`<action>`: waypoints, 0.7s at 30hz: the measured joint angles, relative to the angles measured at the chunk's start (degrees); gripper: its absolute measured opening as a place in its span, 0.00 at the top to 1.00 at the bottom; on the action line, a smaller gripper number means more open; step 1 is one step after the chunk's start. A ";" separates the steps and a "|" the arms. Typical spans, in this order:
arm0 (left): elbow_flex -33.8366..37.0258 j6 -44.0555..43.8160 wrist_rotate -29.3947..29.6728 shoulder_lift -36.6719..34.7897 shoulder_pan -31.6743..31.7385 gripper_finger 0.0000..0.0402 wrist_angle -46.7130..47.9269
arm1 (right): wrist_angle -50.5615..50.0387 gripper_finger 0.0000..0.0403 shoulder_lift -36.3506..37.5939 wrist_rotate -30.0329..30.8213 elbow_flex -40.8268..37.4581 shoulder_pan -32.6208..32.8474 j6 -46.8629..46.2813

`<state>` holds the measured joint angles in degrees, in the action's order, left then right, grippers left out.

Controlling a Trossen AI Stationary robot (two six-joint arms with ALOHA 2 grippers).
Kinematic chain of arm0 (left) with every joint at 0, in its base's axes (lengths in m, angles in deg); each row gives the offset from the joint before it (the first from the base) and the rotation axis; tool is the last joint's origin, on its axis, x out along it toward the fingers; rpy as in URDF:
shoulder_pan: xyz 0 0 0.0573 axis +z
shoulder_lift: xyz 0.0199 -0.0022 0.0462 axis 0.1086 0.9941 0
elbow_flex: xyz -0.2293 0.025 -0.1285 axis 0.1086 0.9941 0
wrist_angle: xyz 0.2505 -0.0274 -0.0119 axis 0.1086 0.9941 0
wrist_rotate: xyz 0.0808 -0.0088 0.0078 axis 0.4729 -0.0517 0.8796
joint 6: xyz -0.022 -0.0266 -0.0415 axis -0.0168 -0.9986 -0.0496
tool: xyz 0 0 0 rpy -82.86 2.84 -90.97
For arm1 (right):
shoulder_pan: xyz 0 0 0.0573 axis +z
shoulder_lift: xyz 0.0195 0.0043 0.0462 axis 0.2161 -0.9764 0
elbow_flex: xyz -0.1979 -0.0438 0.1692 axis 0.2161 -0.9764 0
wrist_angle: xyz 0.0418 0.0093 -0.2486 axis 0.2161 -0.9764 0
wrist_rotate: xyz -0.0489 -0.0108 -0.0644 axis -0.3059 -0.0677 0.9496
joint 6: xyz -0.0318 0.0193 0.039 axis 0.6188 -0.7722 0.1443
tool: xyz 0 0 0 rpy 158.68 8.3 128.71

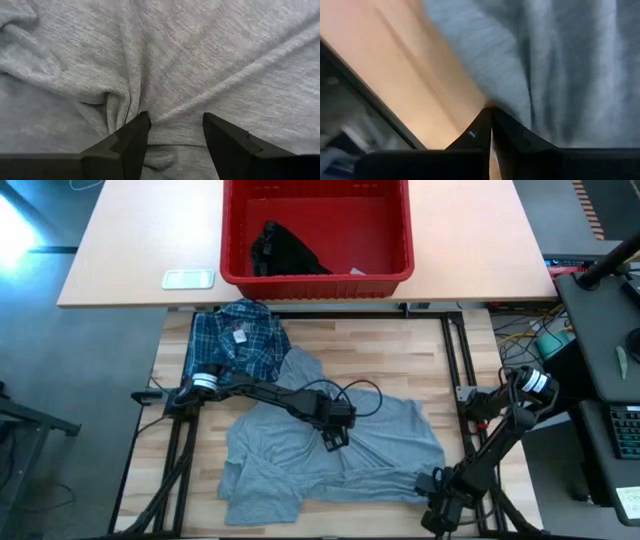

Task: Fold Laundry from Bin
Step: Fold the gray shirt

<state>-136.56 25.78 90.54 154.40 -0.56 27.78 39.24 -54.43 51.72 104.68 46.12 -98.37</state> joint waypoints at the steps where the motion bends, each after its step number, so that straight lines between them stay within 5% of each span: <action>1: 0.22 -0.10 -0.01 -0.03 -0.19 0.55 0.16 | -0.38 0.98 -0.36 -2.01 -0.01 0.53 0.52; 6: -0.28 -0.42 -0.27 -0.41 -1.12 0.51 1.78 | -2.87 0.98 3.62 -10.05 2.94 2.17 2.35; 11: -2.89 -0.42 -0.93 -0.50 -1.59 0.50 1.08 | -13.07 0.98 10.67 6.58 5.50 1.41 2.59; 13: -3.15 -0.46 -0.88 -0.58 -1.55 0.50 0.59 | -16.28 0.98 11.19 8.85 3.90 0.50 2.42; 21: -3.72 -0.20 -0.50 -0.75 -1.02 0.50 4.18 | 2.32 0.98 7.43 3.54 -5.44 0.17 0.60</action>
<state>-140.28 25.58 90.04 153.65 -1.58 31.97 41.57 -47.00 55.26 99.24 46.28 -97.78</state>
